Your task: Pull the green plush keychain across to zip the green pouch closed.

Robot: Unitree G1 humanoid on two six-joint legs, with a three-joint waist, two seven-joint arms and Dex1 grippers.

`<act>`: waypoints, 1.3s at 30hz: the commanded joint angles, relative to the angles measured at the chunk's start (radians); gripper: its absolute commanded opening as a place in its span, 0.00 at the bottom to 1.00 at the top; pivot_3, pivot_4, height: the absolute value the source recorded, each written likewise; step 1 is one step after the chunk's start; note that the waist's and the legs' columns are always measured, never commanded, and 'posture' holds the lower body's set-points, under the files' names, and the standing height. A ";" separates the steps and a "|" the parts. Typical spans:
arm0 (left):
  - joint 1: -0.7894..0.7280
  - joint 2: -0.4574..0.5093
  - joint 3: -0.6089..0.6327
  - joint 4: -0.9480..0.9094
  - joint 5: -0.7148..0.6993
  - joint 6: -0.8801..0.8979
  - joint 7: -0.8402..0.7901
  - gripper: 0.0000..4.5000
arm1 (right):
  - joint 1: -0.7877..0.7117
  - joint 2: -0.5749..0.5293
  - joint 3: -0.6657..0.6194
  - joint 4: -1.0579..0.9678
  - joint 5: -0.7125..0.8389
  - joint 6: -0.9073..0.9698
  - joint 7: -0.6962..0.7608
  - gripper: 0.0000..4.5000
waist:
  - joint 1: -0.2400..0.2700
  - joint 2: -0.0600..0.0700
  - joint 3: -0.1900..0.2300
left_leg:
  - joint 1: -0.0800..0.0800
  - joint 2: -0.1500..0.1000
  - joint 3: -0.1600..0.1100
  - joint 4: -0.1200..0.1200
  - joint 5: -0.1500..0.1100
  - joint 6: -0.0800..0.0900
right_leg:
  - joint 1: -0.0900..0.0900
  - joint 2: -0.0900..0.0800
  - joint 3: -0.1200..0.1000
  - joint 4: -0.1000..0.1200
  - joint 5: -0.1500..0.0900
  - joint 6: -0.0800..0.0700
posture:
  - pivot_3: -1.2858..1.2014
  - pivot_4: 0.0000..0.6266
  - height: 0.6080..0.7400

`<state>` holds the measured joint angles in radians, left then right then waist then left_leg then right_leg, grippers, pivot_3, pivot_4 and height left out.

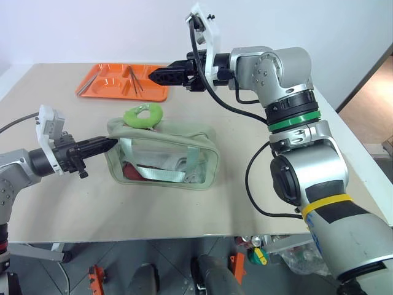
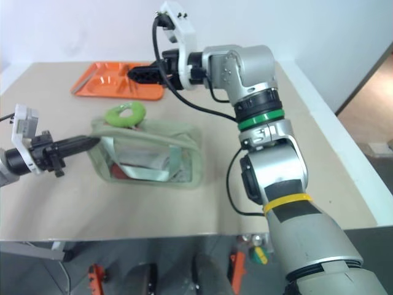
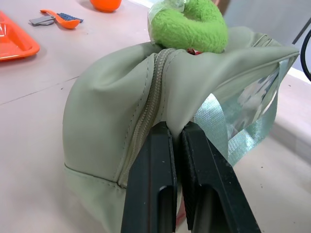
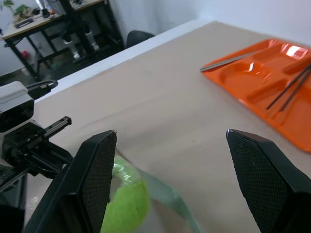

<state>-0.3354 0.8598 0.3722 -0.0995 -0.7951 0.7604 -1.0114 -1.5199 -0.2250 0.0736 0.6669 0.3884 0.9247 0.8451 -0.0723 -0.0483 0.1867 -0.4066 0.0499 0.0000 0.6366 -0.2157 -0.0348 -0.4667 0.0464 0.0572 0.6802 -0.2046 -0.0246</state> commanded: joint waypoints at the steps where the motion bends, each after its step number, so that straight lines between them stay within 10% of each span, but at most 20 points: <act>1: 0.014 0.000 0.024 -0.036 -0.014 -0.010 0.004 0.00 | 0.034 0.016 0.012 -0.085 0.010 0.048 0.011 0.83 | -0.001 0.000 0.000 | 0.000 0.000 0.000 0.000 0.000 0.000 | 0.000 0.000 0.000 0.000 0.000 0.000 | 0.52 0.24 1.00; 23: 0.010 -0.007 0.030 -0.026 -0.019 -0.015 0.017 0.00 | 0.155 0.061 0.044 -0.273 0.047 0.199 -0.002 0.83 | -0.002 -0.001 0.000 | 0.000 0.000 0.000 0.001 0.000 0.000 | 0.000 0.001 -0.001 0.000 0.000 0.000 | 0.52 0.24 1.00; 34: 0.010 -0.015 0.025 -0.023 -0.018 -0.017 0.021 0.00 | 0.173 0.060 0.045 -0.304 0.042 0.167 -0.018 0.04 | -0.002 -0.001 0.000 | 0.000 0.000 0.000 0.001 0.000 0.000 | 0.000 0.001 -0.001 0.000 0.000 0.000 | 0.52 0.24 1.00; 39: 0.006 -0.014 0.021 -0.013 -0.016 -0.021 0.016 0.00 | 0.172 0.039 0.053 -0.312 0.036 0.156 -0.005 0.01 | -0.002 -0.001 0.000 | 0.000 0.000 0.000 0.001 0.000 0.000 | 0.000 0.001 -0.001 0.000 0.001 0.000 | 0.52 0.24 1.00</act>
<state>-0.3186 0.8438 0.3891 -0.1074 -0.8045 0.7486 -0.9904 -1.3400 -0.1717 0.1292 0.3978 0.4187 1.0983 0.8286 -0.0743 -0.0489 0.1863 -0.4067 0.0500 0.0000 0.6374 -0.2157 -0.0348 -0.4668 0.0470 0.0561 0.6804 -0.2041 -0.0241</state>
